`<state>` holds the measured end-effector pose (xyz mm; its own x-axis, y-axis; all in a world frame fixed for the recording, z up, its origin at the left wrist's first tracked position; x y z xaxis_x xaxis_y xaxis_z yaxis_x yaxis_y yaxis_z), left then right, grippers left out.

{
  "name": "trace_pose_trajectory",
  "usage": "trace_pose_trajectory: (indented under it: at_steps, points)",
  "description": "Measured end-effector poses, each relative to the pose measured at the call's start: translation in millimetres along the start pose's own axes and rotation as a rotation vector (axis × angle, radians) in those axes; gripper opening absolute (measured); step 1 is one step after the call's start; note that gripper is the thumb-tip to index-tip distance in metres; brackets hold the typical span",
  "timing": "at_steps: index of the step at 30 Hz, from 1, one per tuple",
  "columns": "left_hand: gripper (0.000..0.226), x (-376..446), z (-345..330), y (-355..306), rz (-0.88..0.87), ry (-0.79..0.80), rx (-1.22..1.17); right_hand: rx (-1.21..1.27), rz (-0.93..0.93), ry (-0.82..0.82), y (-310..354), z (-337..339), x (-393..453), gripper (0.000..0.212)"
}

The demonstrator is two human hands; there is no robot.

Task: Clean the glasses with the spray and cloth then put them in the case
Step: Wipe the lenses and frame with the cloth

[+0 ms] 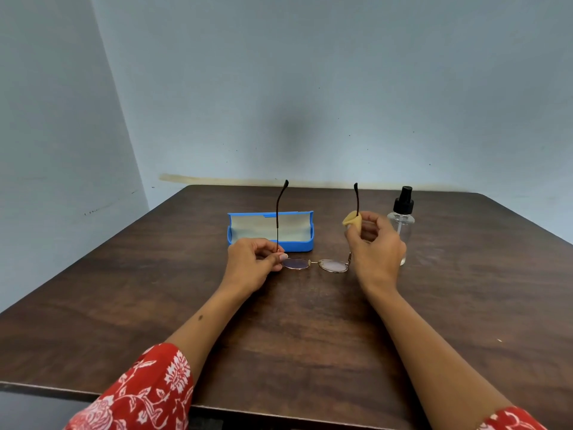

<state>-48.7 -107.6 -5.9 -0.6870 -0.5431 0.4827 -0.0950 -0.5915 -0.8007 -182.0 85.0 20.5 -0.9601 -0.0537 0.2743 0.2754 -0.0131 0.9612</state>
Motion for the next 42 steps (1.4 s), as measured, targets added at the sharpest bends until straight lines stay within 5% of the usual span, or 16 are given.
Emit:
trace_pose_trajectory:
  at_steps: [5,12,22,29,36,42]
  points:
    - [0.008,-1,1,-1,0.014,-0.007,-0.017,-0.121,-0.042,-0.008,-8,-1,1,0.015]
    - [0.009,-1,0,0,0.023,0.006,-0.028,0.04,0.063,-0.041,13,4,-2,0.015]
    - [0.008,-1,1,-2,-0.002,-0.009,-0.025,-0.272,-0.103,0.042,-20,-7,2,0.006]
    - [0.008,-1,2,1,0.015,-0.015,-0.012,-0.048,0.016,-0.018,3,-1,-1,0.015]
    - [0.008,-1,2,1,0.034,-0.006,-0.016,-0.218,-0.076,0.048,-16,-8,1,0.01]
    - [0.009,-1,1,1,0.041,0.003,-0.022,-0.002,0.026,-0.046,5,0,-1,0.019]
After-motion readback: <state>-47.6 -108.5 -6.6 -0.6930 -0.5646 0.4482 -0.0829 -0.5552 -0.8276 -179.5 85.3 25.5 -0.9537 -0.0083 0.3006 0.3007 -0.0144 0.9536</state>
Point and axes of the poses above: each hand's wrist, its own x-axis towards the middle knuckle, its own z-axis out of the back of the hand, y = z × x, the point moved 8 cm from there along x, towards the middle knuckle, and after that the axes turned 14 degrees about -z, right-handed, at the moved point
